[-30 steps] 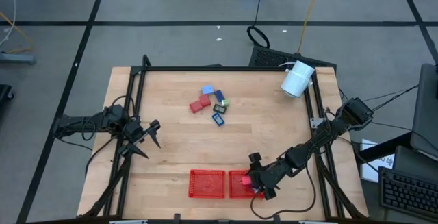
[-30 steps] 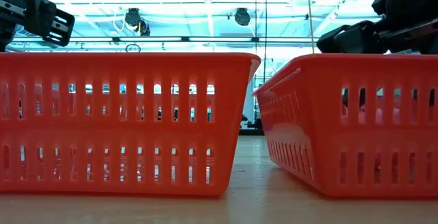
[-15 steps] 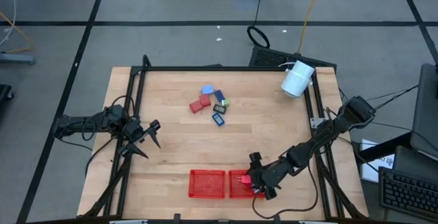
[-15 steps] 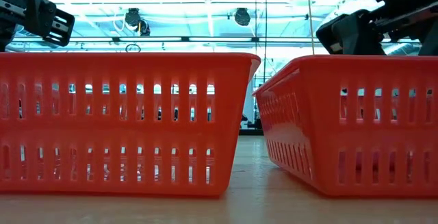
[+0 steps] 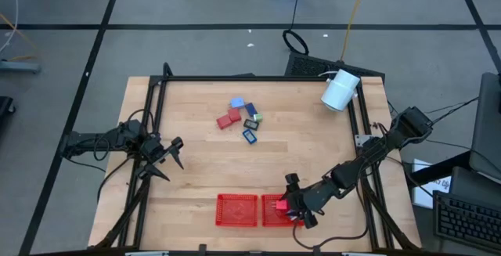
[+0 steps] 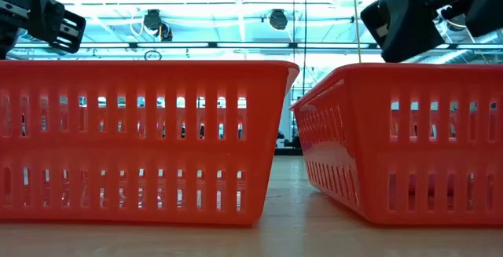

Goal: Pick & Place Office items
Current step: Put the left red charger adapter into the right red bin

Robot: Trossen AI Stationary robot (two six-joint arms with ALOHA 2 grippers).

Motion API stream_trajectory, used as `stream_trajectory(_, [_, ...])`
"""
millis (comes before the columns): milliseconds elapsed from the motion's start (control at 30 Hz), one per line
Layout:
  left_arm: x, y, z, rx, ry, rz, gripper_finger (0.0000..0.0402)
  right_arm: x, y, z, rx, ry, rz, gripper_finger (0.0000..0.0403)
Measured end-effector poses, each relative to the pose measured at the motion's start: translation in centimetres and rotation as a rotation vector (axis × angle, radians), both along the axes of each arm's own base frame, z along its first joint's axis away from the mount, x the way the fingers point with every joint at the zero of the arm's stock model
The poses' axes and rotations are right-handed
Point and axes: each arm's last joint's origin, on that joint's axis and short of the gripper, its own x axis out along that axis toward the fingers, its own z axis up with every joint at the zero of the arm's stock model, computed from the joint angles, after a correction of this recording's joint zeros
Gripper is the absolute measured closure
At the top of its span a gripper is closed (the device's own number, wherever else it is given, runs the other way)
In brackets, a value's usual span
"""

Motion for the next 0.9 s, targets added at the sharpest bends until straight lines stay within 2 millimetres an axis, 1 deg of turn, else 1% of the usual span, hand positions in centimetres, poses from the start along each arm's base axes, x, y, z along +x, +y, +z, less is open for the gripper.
stream_trajectory(300, [0.0,0.0,0.0,0.000,0.000,0.000,0.0131,0.2,-0.1,0.2,0.013,-0.021,-0.005,0.0176])
stream_trajectory(400, [0.0,0.0,0.0,0.000,0.000,0.000,0.0131,0.2,-0.3,0.7,0.024,-0.034,-0.012,0.0179])
stream_trajectory(500, [0.0,0.0,0.0,0.000,0.000,0.000,0.0131,0.1,-0.7,1.5,0.039,-0.056,-0.017,0.0181])
stream_trajectory(667, [0.0,0.0,0.0,0.000,0.000,0.000,0.0131,-0.6,-1.1,3.6,0.077,-0.117,-0.015,0.0184])
stream_trajectory(800, [0.0,0.0,0.0,0.000,0.000,0.000,0.0131,-1.4,-1.7,5.3,0.088,-0.161,-0.005,0.0185])
stream_trajectory(900, [0.0,0.0,0.0,0.000,0.000,0.000,0.0131,-2.1,-2.2,5.9,0.074,-0.187,0.012,0.0189])
